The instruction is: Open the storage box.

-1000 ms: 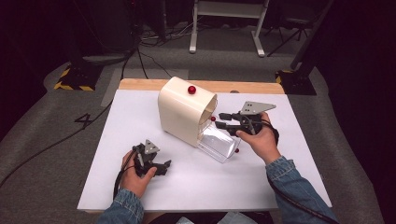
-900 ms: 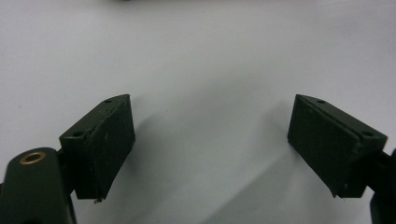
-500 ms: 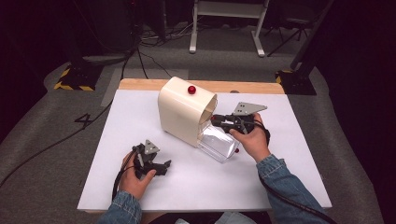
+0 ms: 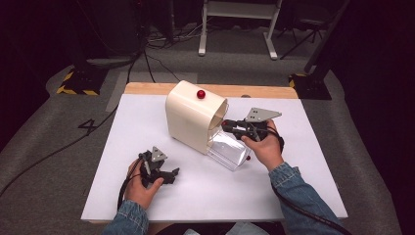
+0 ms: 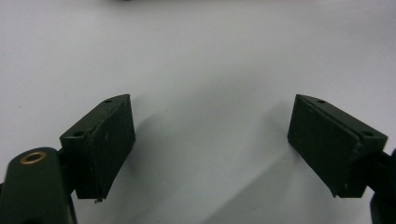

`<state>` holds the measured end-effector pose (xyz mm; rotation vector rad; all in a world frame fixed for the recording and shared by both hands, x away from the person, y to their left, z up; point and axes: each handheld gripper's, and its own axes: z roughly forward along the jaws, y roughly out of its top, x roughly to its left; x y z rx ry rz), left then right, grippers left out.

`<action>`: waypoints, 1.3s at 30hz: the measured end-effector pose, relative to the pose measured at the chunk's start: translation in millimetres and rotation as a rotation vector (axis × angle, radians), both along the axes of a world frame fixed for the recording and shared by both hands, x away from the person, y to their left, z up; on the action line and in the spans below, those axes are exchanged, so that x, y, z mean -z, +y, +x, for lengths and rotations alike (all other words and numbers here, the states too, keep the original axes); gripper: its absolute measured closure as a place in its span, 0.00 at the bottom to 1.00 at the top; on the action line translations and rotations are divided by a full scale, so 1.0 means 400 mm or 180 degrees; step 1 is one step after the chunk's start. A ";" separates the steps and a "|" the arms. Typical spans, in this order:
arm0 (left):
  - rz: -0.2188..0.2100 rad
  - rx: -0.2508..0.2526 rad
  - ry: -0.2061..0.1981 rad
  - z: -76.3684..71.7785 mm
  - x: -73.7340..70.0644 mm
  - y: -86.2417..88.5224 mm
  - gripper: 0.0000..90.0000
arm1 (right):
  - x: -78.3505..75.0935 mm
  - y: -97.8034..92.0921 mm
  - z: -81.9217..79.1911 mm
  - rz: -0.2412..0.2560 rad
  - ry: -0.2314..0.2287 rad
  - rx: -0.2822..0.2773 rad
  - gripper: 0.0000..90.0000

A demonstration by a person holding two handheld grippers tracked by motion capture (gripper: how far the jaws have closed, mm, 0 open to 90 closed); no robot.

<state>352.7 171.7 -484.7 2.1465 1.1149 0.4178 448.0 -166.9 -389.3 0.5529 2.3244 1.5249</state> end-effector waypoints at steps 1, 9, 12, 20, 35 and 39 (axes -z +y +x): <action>-0.0001 0.0000 -0.0001 0.000 0.000 0.000 0.17 | -0.003 -0.001 -0.002 -0.0013 0.0000 -0.0003 0.83; -0.0016 0.0000 0.0003 0.001 0.000 0.000 0.17 | -0.027 -0.036 -0.033 -0.0067 0.0013 0.0033 0.83; -0.0014 0.0001 0.0002 0.001 0.000 0.001 0.17 | -0.030 -0.051 -0.043 -0.0061 0.0039 0.0039 0.83; -0.0018 0.0001 0.0005 0.001 0.000 0.001 0.17 | -0.040 -0.100 -0.066 -0.0052 0.0091 0.0063 0.83; -0.0024 -0.0005 0.0007 0.000 0.000 0.000 0.17 | -0.031 -0.158 -0.096 -0.0062 0.0118 0.0096 0.83; -0.0013 -0.0001 0.0004 0.000 0.000 0.000 0.17 | -0.023 -0.166 -0.095 -0.0083 0.0153 0.0093 0.82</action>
